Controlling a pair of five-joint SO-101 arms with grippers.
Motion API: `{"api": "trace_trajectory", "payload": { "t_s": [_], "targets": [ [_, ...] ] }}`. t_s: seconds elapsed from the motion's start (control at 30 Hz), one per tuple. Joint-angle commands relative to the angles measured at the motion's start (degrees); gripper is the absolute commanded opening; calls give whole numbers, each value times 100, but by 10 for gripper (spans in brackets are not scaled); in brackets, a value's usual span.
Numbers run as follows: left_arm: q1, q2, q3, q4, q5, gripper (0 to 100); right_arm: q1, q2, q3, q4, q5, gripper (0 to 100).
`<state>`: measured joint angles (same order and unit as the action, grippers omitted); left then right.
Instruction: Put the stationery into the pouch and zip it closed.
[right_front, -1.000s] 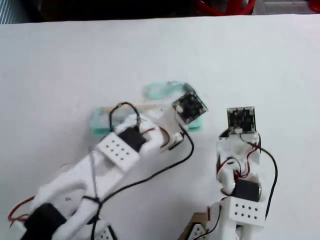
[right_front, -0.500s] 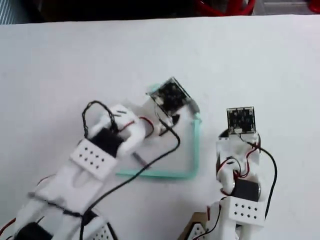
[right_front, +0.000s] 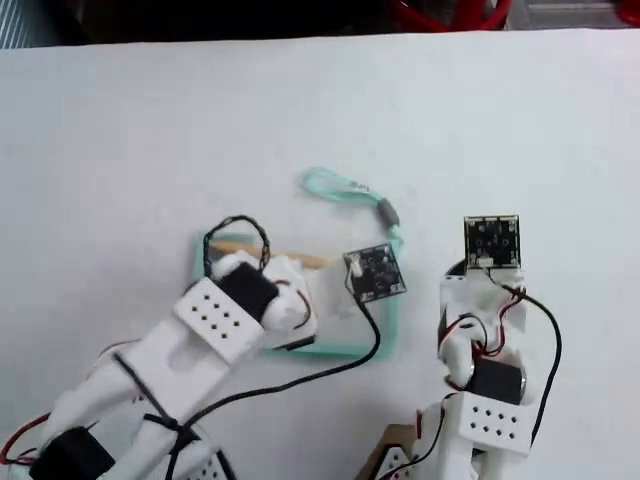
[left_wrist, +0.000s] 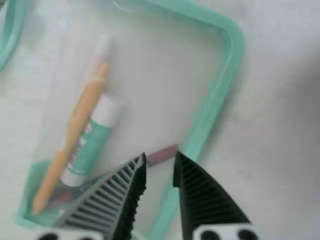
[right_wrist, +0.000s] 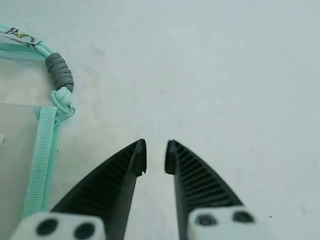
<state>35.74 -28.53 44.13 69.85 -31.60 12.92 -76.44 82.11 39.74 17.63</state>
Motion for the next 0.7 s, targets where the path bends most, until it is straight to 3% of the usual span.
{"api": "trace_trajectory", "payload": {
  "t_s": [0.0,0.17,0.37,0.67],
  "targets": [
    [92,444,62,167,325,72,224,-84,-26,-171,-26,40],
    [207,1490,88,-211,343,21,646,-57,-26,-444,-105,19],
    [813,2316,53,-624,343,24,1367,-48,-26,-699,-941,18],
    [875,3363,-826,18,264,24,1367,-48,-26,-716,-923,18]
  ]
}}
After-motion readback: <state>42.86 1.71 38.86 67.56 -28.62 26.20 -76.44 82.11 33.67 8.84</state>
